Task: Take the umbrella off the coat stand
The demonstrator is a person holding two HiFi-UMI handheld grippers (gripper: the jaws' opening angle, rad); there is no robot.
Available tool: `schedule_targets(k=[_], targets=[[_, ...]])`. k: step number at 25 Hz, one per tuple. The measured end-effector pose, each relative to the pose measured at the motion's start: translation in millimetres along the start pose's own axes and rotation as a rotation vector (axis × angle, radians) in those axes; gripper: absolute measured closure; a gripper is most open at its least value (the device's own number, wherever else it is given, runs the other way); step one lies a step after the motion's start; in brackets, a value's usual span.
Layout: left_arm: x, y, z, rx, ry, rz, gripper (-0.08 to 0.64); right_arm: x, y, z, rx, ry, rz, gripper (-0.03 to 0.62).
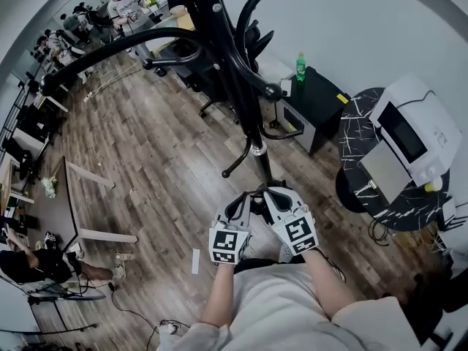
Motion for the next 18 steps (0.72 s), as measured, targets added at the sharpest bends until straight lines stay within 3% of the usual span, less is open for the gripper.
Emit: schedule_targets(k=[7,18], targets=[[-2.1,3.2,-4.9,-0.028,-0.014,-0.046,0.537,2.4,-1.2,-1.9,0.000,0.009,0.004,0.583],[-3.9,0.3,-12.4,-0.024,-0.002,-0.042,0.537,10.7,-4.2,-4.6,0.010,0.028,-0.014,0.583]])
Point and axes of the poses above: the fingertips, and each gripper's own axes: z forward along the fingers, x to its left, y out of its top, the point moved 2 cm from there along -z, backward along the fingers, and after that the axes turned 10 degrees about z, right-handed, at the moved point
